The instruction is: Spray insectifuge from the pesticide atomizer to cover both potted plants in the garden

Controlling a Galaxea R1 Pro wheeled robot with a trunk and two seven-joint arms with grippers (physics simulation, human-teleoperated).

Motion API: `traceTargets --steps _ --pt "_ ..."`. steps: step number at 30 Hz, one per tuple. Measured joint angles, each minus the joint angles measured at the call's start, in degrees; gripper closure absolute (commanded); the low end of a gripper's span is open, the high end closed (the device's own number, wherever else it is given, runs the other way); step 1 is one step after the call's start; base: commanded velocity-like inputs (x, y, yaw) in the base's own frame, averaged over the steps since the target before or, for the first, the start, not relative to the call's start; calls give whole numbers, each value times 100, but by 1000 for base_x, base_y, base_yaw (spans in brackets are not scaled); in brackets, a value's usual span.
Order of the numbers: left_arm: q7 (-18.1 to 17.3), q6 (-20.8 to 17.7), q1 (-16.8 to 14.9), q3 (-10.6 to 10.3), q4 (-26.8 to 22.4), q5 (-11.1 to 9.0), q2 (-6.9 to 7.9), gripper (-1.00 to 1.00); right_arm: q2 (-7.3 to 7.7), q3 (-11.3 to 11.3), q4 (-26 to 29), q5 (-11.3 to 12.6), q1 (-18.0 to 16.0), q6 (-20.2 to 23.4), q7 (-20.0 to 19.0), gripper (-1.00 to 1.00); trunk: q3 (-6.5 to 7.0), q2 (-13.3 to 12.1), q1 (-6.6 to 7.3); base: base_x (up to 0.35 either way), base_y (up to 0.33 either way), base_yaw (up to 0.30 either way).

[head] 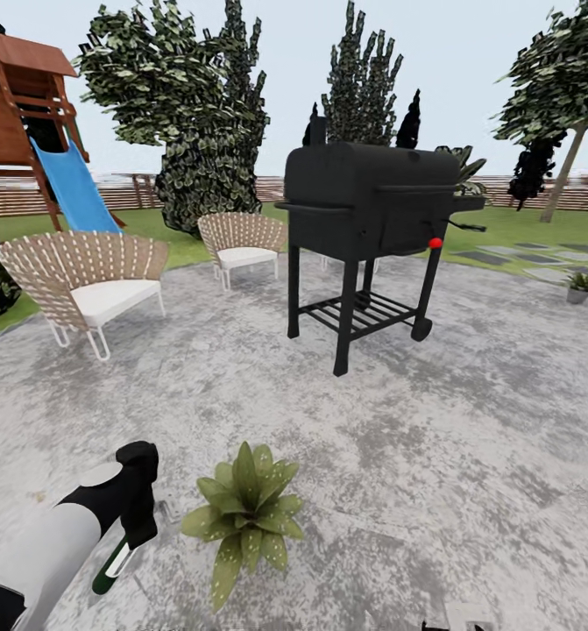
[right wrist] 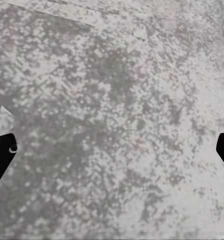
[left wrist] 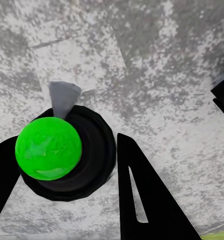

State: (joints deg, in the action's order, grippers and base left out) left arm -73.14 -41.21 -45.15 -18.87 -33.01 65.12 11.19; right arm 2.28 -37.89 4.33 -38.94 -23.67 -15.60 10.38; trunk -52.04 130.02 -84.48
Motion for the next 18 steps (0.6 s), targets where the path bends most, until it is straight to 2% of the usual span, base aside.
traceTargets --steps 7,14,18 --pt "2 -31 -2 4 0 -6 -1 100 0 0 0 1 0 3 -1 -100 0 0 0 -213 256 -267" --pt "1 -45 -3 15 3 -54 -1 100 0 0 0 -1 0 4 -1 -100 0 0 2 -27 329 -266" --pt "0 -45 -2 39 7 -59 -5 100 -7 0 -1 5 0 5 7 -100 0 0 2 -1 337 -80"
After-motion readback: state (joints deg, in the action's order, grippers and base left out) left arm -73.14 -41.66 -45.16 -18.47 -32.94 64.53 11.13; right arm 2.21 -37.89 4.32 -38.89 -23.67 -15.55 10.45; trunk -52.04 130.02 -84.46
